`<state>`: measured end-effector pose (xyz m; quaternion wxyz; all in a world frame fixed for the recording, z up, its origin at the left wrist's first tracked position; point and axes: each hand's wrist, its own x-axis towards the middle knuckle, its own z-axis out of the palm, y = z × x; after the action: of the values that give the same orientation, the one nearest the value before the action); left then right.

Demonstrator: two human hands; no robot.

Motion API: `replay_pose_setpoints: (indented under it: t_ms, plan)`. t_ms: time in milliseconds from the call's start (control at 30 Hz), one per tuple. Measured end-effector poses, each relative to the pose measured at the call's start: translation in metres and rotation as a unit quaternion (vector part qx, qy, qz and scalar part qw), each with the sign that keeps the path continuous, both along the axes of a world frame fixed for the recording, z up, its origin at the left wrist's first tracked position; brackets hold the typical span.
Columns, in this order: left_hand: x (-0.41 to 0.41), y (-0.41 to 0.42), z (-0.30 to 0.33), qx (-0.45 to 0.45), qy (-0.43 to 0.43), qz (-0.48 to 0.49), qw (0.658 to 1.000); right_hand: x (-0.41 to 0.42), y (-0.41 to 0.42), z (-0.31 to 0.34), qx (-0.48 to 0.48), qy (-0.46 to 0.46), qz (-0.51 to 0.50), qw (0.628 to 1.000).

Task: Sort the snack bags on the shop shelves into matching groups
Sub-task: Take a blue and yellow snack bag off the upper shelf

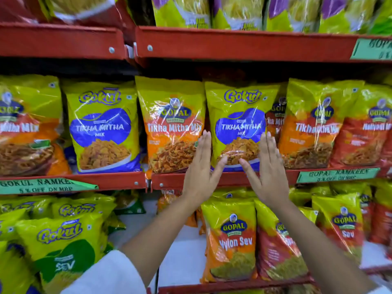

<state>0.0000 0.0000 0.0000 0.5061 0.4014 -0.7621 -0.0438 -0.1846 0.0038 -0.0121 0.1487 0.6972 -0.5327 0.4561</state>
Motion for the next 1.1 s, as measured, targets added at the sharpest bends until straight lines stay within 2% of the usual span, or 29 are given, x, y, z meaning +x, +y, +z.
replay_pose_setpoints:
  t_ms: [100,200,300,433,533,667,867,1100]
  plan:
    - [-0.009,-0.015,-0.002,0.116,0.041,-0.031,0.992,-0.014,-0.014,-0.002,0.088,-0.076,0.032,0.993]
    - [-0.014,-0.03,-0.002,0.129,0.039,-0.044,0.99,-0.019,-0.024,0.005,0.186,-0.174,0.084,0.963]
    - [-0.014,-0.039,0.001,0.142,0.058,-0.037,0.987,-0.027,-0.028,0.012,0.187,-0.215,0.15,0.947]
    - [-0.014,-0.042,0.001,0.16,0.091,-0.035,0.982,-0.036,-0.03,0.018,0.227,-0.244,0.161,0.929]
    - [-0.014,-0.037,0.003,0.156,0.113,-0.039,0.98,-0.035,-0.029,0.017,0.203,-0.265,0.154,0.93]
    - [-0.011,-0.03,0.01,0.131,0.134,-0.069,0.98,-0.027,-0.017,0.014,0.127,-0.278,0.154,0.94]
    - [0.003,0.0,0.036,0.091,0.149,-0.105,0.979,-0.011,0.017,0.036,0.043,-0.284,0.159,0.945]
    - [0.043,0.049,0.013,0.109,0.161,-0.125,0.973,0.018,0.065,0.011,0.07,-0.299,0.164,0.937]
